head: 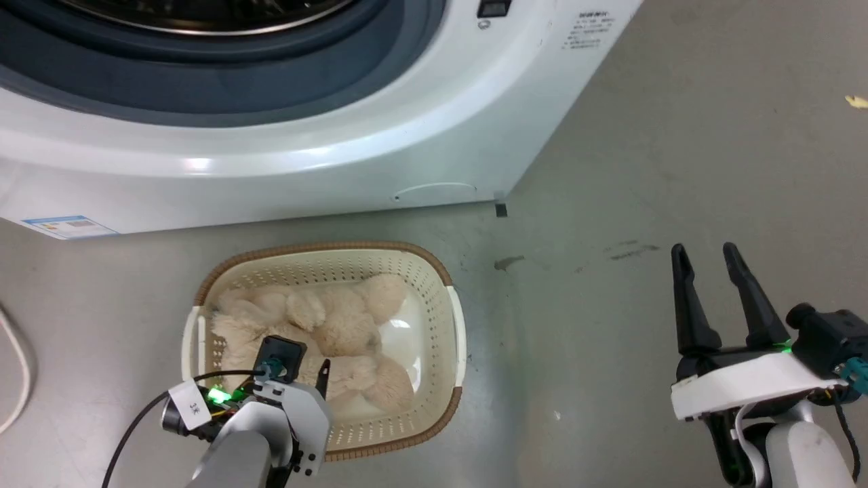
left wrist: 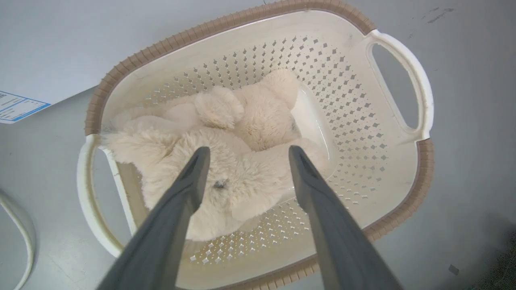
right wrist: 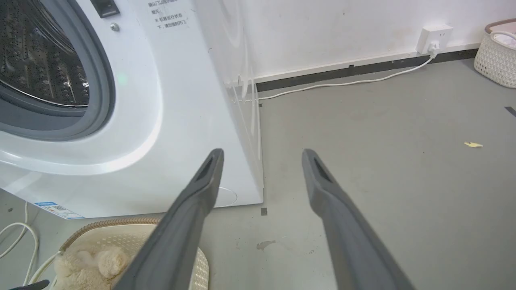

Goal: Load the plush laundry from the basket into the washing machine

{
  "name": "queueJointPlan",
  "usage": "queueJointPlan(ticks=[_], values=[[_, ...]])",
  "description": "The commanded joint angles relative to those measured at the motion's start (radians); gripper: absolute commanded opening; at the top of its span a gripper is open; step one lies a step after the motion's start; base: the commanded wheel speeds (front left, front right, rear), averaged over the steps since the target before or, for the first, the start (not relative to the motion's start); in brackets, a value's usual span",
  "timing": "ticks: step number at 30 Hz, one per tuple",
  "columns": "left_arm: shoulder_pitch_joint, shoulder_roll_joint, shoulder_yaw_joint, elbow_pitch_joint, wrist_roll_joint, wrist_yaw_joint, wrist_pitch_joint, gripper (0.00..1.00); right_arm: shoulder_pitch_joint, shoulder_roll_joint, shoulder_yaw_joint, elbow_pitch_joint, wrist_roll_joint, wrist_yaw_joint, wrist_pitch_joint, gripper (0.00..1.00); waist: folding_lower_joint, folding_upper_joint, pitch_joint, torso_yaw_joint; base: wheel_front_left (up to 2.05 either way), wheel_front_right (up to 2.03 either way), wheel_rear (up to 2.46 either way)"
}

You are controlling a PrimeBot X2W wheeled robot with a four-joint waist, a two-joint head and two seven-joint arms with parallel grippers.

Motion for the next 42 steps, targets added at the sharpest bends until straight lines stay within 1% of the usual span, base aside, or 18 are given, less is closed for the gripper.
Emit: queueJointPlan(ticks=[1, 21, 29, 38, 39, 42], values=[[-0.023, 0.006, -0.006, 0.023, -0.002, -0.001, -0.005, 1.0, -0.018, -0.002, -0.002, 0.003, 0.011, 0.001, -0.01, 1.0, 0.0, 0.0, 0.01, -0.007, 0.0, 0.0, 0.0], [-0.179, 0.038, -0.155, 0.233, 0.025, -0.038, 0.012, 1.0, -0.069, -0.002, -0.001, 0.025, 0.08, 0.001, -0.052, 1.0, 0.0, 0.0, 0.139, -0.062, 0.0, 0.0, 0.0], [-0.274, 0.063, -0.184, 0.316, 0.006, -0.037, 0.006, 1.0, -0.094, -0.002, -0.002, 0.031, 0.109, 0.001, -0.069, 1.0, 0.0, 0.0, 0.212, -0.084, 0.0, 0.0, 0.0], [-0.412, 0.062, -0.207, 0.403, -0.031, -0.047, -0.025, 1.0, -0.13, -0.002, -0.006, 0.046, 0.142, 0.001, -0.088, 1.0, 0.0, 0.0, 0.304, -0.107, 0.0, 0.0, 0.0], [-0.438, 0.062, -0.217, 0.419, -0.033, -0.038, -0.01, 1.0, -0.136, -0.002, -0.003, 0.052, 0.15, 0.001, -0.091, 1.0, 0.0, 0.0, 0.322, -0.113, 0.0, 0.0, 0.0], [-0.445, 0.062, -0.226, 0.422, -0.031, -0.025, 0.041, 1.0, -0.138, -0.002, 0.0, 0.054, 0.155, 0.001, -0.091, 1.0, 0.0, 0.0, 0.33, -0.116, 0.0, 0.0, 0.0]])
